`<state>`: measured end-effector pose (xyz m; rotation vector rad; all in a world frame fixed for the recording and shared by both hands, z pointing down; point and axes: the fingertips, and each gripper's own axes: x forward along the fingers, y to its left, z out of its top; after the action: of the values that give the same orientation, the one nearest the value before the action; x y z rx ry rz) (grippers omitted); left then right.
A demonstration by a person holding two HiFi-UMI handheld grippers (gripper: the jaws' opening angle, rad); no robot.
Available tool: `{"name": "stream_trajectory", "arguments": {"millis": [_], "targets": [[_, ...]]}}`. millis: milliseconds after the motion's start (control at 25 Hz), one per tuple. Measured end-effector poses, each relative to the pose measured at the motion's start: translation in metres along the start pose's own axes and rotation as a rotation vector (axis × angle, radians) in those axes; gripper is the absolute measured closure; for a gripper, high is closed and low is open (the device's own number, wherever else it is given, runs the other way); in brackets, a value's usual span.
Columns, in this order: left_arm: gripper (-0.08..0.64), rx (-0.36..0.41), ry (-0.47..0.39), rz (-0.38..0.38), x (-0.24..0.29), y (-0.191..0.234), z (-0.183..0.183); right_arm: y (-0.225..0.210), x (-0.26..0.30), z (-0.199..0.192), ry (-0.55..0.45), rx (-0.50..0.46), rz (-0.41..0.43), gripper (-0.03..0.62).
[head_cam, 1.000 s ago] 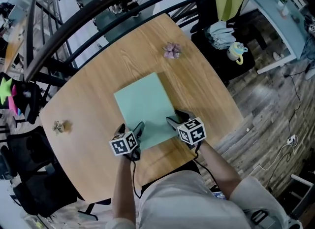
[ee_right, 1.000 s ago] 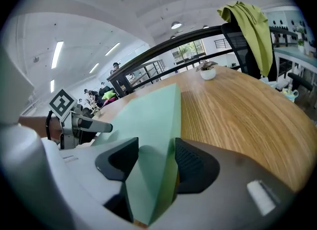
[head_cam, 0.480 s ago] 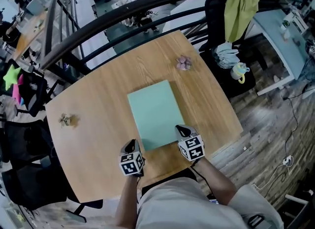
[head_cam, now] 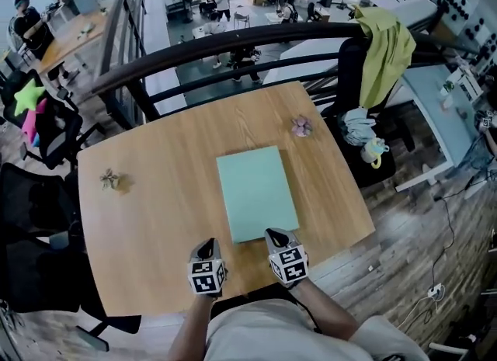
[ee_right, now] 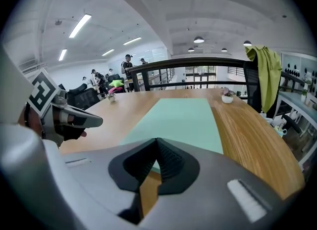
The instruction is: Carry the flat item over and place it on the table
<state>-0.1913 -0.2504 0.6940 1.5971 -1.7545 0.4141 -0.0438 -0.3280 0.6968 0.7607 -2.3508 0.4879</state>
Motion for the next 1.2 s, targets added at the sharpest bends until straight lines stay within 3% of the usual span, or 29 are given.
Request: {"name": "stream_trajectory", "arguments": {"millis": [520, 1200], "targets": [[0.557, 0.01, -0.207, -0.032, -0.065, -0.004, 0.043, 0.055, -0.032, 0.047, -0.135, -0.141, -0.031, 0.581], [0.557, 0.146, -0.566, 0.0, -0.149, -0.02, 0.18, 0.068, -0.112, 0.185, -0.495, -0.232, -0.126, 0.581]]}}
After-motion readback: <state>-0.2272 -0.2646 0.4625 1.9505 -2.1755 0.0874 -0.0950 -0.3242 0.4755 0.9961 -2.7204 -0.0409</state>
